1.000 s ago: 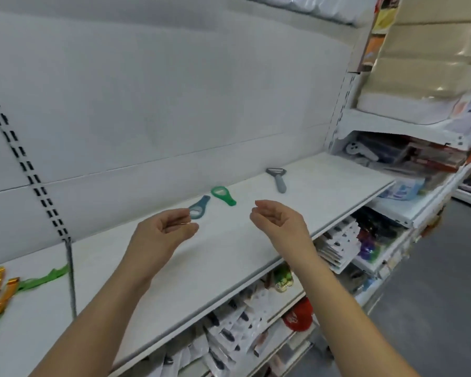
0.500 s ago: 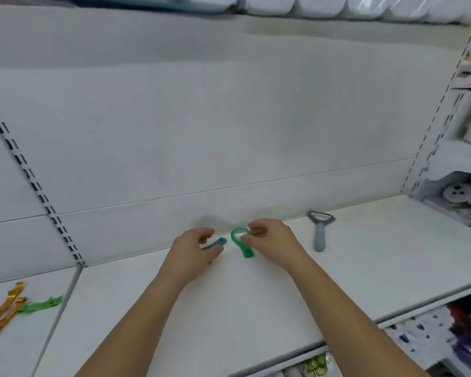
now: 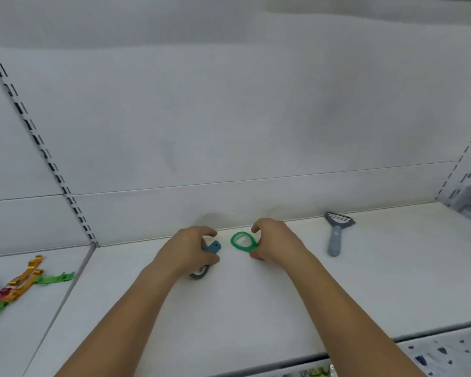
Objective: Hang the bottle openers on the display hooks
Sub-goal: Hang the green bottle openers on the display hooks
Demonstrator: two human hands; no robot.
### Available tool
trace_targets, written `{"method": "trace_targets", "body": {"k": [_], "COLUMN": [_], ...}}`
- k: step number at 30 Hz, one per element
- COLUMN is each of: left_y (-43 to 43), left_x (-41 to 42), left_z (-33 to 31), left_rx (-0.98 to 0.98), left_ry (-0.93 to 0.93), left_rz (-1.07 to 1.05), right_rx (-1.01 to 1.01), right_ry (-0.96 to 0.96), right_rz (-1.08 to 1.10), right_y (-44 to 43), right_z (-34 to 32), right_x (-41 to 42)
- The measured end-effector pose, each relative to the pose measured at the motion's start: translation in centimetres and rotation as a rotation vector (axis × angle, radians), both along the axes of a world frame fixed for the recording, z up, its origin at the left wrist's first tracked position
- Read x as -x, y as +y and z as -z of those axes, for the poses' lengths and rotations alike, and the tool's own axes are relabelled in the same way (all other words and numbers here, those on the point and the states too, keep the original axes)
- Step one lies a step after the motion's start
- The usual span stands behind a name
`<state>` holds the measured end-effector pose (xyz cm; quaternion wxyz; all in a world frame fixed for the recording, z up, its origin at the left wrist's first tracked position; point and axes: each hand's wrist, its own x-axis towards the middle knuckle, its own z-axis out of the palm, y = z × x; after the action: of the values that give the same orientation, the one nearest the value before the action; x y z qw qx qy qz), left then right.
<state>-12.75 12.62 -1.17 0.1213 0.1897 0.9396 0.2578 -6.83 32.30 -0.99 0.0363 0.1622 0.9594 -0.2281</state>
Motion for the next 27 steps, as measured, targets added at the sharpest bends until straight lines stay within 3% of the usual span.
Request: {"method": "trace_targets", "body": {"k": [4, 7, 10, 14, 19, 27], "left_y": [-1.9, -3.8, -6.3, -10.7, -17.9, -33.1], "left_x": [-2.3, -4.6, -7.0, -9.8, -12.9, -19.3], "left_z": [-0.2, -0.7, -1.8, -2.6, -1.3, 0.8], "left_rx": [-0.091, -0.335, -0.572, -0.695, -0.815, -1.345], "left_ry": [-0.038, -0.077, -0.108, -0.057, 0.065, 0.018], "left_rz": [-0.036, -0.186, -0.325, -0.480, -0.680, -0.982], "right_rx": [0.015, 0.024, 0.154, 0.361, 0.577, 0.933], "right_ry": [-0.034, 0.003, 0.069, 0.107, 0.056, -0.066], "right_rz": [-0.065, -0.114, -0.185, -0.327, -0.433, -0.576], "right_y": [-0.2, -1.4, -3.6, -7.8, -14.3, -30.9], "right_z": [-0.4, -0.7, -1.2, -1.8, -1.2, -1.7], "right_x": [-0.5, -1.0, -1.5, -2.0, -2.2, -4.5]}}
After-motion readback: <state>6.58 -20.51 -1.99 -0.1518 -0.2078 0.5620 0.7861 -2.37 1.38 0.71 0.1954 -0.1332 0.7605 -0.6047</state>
